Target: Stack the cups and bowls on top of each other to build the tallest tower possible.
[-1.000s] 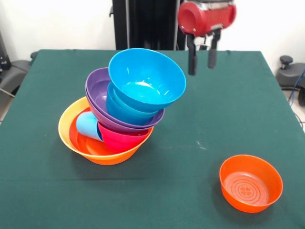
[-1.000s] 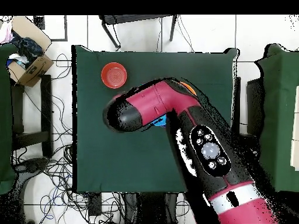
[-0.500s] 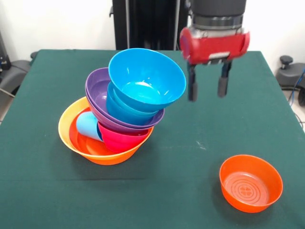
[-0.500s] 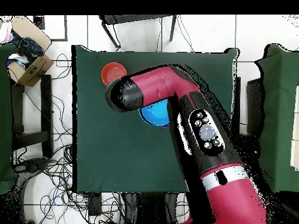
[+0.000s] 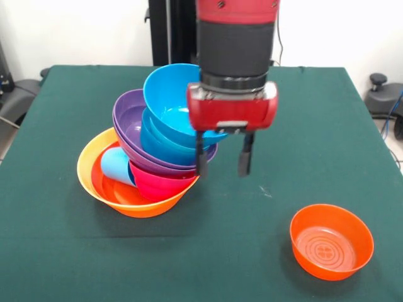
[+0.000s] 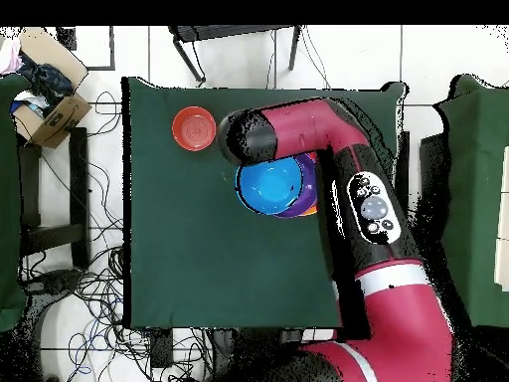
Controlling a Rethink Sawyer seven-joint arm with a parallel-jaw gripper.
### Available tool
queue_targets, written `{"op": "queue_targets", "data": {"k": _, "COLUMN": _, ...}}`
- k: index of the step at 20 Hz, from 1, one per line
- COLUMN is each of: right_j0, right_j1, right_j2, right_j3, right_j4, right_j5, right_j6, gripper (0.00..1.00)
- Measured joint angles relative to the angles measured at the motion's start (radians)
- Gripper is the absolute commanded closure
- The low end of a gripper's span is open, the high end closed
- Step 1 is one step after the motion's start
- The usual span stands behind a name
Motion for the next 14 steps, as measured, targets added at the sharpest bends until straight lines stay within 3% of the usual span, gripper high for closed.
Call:
{"op": "queue_targets", "data": {"k": 6, "right_j0": 0.008, "right_j1": 0.033, "right_j2": -0.035, "right_j3": -0.046, "right_j4": 0.002, "right_j5": 0.0, "right_j6": 0.0, "gripper": 0.0}}
{"op": "queue_targets", "data": {"k": 14, "right_j0": 0.102, "right_j1": 0.105, "right_j2": -0.054, "right_j3": -0.174, "right_j4": 0.054, "right_j5": 0.022, "right_j6": 0.0, "gripper": 0.0}}
